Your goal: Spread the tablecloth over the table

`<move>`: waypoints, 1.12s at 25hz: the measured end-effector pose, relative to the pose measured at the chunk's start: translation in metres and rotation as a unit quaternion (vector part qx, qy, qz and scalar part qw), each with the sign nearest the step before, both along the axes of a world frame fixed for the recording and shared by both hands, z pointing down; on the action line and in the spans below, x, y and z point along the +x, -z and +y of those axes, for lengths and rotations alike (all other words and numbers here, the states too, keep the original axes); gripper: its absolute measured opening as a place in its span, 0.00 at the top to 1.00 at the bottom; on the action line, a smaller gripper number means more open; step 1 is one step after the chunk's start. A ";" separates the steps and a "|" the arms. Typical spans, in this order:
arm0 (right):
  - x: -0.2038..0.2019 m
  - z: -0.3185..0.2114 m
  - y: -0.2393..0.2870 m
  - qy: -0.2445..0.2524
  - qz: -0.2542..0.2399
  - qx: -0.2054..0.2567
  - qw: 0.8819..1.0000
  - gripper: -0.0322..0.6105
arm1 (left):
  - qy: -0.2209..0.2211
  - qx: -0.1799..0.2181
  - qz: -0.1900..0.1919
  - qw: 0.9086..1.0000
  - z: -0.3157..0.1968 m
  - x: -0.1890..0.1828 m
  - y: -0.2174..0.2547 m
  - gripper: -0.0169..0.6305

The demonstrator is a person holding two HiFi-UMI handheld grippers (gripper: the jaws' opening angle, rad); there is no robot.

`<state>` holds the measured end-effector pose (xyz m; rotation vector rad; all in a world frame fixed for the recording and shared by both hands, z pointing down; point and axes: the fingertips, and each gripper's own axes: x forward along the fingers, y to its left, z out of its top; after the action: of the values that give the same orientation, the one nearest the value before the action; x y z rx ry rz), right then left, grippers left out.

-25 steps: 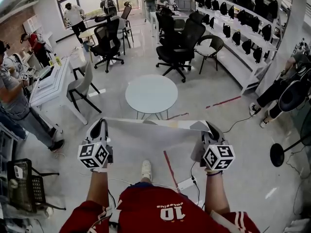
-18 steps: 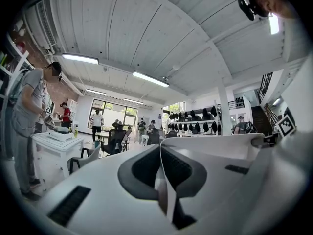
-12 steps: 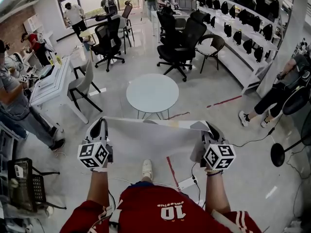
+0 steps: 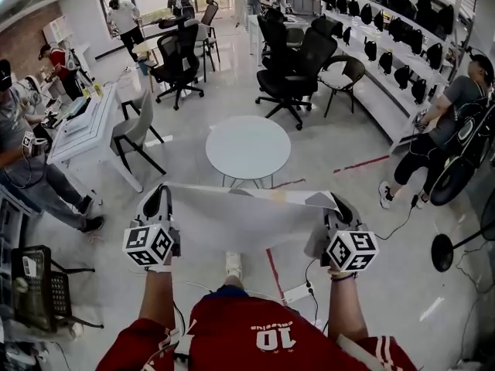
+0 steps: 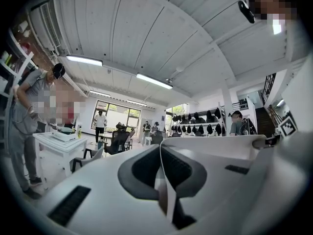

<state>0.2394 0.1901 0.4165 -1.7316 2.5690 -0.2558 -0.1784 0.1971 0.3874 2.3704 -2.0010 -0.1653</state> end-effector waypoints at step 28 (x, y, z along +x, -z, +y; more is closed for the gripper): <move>-0.038 -0.205 0.032 -0.025 -0.002 0.015 1.000 0.92 | -0.016 0.016 -0.001 1.000 -0.219 -0.038 0.032 0.96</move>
<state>0.2015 -0.0145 0.3845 -1.7815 2.5097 -0.2181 -0.2161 -0.0217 0.3555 2.4209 -1.9737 -0.1953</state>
